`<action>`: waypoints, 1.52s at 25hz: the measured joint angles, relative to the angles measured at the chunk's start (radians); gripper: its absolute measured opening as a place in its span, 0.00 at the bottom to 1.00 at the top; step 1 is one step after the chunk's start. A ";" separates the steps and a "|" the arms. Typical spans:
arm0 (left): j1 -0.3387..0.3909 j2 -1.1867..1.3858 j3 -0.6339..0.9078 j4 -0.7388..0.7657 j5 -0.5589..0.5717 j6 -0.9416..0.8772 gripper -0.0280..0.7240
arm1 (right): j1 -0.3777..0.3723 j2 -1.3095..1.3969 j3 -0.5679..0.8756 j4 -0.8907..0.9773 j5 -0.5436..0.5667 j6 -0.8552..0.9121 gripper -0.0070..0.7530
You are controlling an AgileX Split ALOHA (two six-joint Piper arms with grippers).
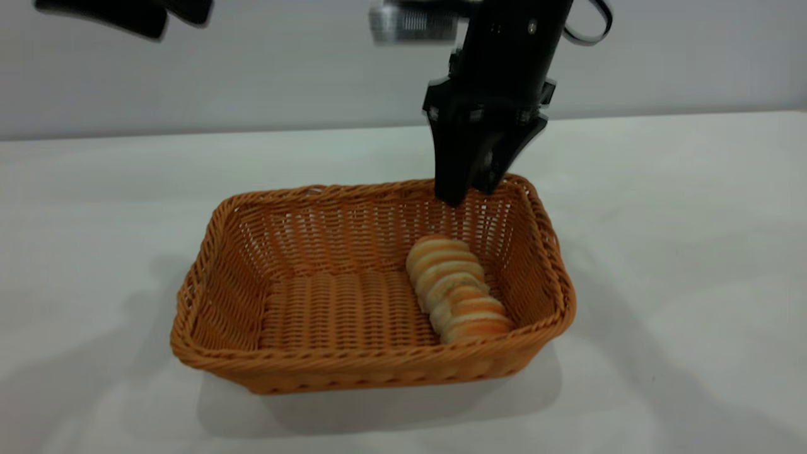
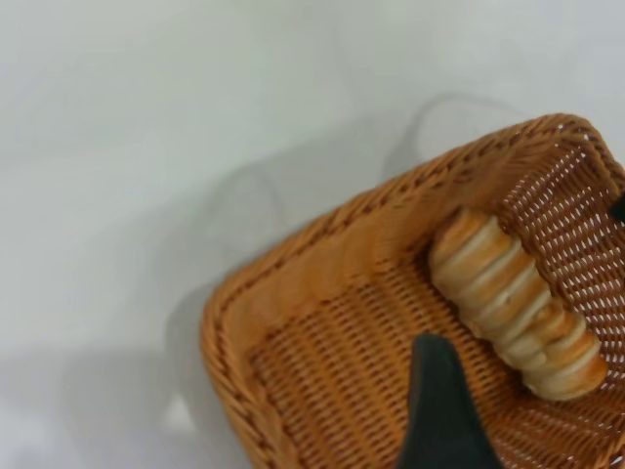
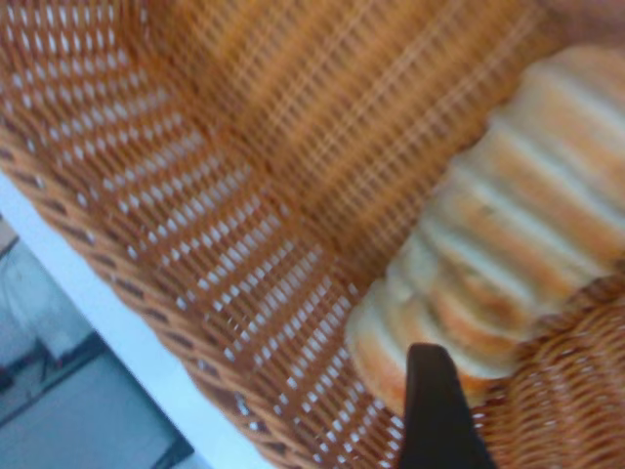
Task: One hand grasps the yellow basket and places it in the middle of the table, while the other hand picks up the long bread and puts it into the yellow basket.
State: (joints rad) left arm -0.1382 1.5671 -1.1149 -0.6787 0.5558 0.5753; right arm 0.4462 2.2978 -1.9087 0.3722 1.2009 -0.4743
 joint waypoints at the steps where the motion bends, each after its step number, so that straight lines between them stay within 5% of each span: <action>1: 0.000 -0.019 0.000 0.021 0.002 -0.002 0.71 | -0.010 -0.010 -0.010 0.000 0.001 0.005 0.68; 18: 0.018 -0.296 0.000 0.292 0.049 -0.230 0.71 | -0.220 -0.398 -0.018 -0.004 0.032 0.056 0.67; 26: 0.018 -0.423 0.056 0.380 0.058 -0.334 0.71 | -0.236 -0.603 -0.012 -0.017 0.035 0.106 0.67; 38: 0.018 -0.686 0.200 0.402 0.122 -0.406 0.71 | -0.236 -1.084 0.366 -0.162 0.035 0.206 0.67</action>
State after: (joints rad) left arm -0.1203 0.8812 -0.9153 -0.2763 0.6780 0.1694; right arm 0.2104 1.2136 -1.5427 0.2100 1.2361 -0.2682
